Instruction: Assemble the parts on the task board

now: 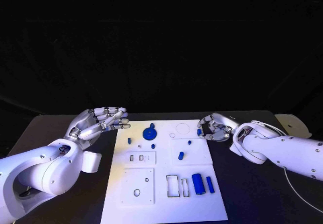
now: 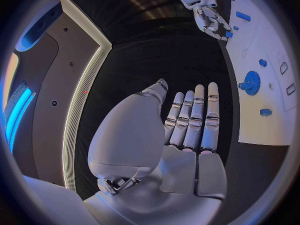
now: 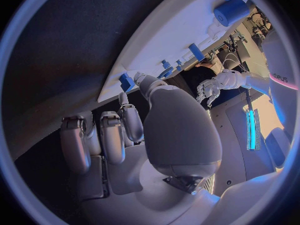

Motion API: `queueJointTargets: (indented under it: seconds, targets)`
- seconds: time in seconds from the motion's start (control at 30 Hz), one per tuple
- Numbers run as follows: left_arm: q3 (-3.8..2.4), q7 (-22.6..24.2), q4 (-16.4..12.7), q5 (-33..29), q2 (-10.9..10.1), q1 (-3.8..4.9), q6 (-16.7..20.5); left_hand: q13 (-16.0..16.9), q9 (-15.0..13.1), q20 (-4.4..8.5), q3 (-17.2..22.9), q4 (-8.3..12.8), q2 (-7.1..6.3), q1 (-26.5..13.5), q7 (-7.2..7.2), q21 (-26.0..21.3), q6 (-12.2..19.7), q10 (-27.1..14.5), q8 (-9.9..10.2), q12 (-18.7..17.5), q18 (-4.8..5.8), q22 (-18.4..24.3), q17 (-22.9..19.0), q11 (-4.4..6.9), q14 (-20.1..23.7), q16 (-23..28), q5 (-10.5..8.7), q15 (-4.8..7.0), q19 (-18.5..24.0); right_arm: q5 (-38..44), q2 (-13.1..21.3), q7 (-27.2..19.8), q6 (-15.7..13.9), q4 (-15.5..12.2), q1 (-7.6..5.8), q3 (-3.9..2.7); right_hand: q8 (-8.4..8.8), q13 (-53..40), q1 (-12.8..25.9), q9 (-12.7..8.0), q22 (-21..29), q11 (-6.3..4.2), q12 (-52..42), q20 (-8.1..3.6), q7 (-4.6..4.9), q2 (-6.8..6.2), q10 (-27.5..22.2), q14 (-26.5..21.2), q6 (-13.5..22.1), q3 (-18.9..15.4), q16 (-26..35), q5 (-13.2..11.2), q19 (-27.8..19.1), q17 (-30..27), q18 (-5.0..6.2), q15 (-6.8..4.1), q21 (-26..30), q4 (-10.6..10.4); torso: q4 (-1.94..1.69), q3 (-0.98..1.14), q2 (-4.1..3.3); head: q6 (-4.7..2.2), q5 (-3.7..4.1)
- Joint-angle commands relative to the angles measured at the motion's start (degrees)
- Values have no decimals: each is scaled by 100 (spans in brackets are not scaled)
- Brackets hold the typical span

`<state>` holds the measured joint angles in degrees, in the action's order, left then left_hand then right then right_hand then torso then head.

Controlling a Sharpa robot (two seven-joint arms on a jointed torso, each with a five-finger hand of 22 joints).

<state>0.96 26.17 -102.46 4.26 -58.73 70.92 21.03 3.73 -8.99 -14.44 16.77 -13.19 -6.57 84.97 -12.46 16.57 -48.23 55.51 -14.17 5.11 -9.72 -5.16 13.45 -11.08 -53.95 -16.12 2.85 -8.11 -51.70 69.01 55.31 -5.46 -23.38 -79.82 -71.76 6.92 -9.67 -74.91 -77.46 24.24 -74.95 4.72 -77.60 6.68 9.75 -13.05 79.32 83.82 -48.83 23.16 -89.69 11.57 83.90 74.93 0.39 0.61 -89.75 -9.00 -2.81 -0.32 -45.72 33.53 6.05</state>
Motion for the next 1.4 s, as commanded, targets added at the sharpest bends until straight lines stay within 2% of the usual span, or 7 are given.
queueJointTargets:
  seconds: [0.03,0.4,0.97,1.27,1.4]
  targets:
    - [-4,39,-9,-9,8,6,-100,5,4,-2,15,13,-33,-20,-131,-39,10,30,10,-34,-82,5,5,12,-16,18,5,-32,-47,122,-26,77,81,21,14,1,-53,-445,-48,25,-1505,21,-29,11,2,42,5,618,-123,20,-31,33,610,1507,-39,19,-25,22,6,3,3,5,-6]
    - [-4,36,-5,-9,13,6,-101,5,4,-2,15,13,-33,-20,-131,-39,10,30,10,-34,-82,5,5,12,-16,18,5,-32,-47,125,-88,98,80,62,43,0,-211,-500,-58,83,-1505,-32,-100,-11,-61,151,74,618,-405,121,-31,-2,610,1507,-39,-19,-25,25,2,3,3,20,-10]
    - [-4,21,-9,-9,6,6,-106,5,4,-2,18,17,-32,-17,-132,-42,7,36,12,-41,-82,10,10,12,-18,25,5,-31,-51,125,-124,226,-137,71,51,0,-227,-510,3,87,-1505,-42,-114,-28,-70,159,90,618,-420,124,-31,-5,610,1507,-39,-34,-25,-7,-5,-3,5,41,-2]
    - [-4,16,-8,-9,7,6,-111,5,4,-2,18,17,-32,-17,-132,-42,7,36,12,-41,-82,10,10,12,-18,25,5,-31,-51,-119,-123,239,-419,8,51,-1,-426,-616,-33,173,-1505,-144,-241,-98,-187,411,219,618,-643,303,-31,213,610,1507,-39,-117,-25,16,1,-1,10,57,-9]
    - [-4,15,-5,-9,8,6,-111,3,5,-2,20,20,-32,-16,-133,-47,9,37,16,-51,-82,16,15,11,-19,33,5,-31,-53,-219,-118,252,-523,-40,51,-1,-504,-646,-90,214,-1505,-179,-272,-135,-223,502,255,618,-667,438,-31,91,610,1507,-39,-151,-25,100,-3,-1,11,59,-13]
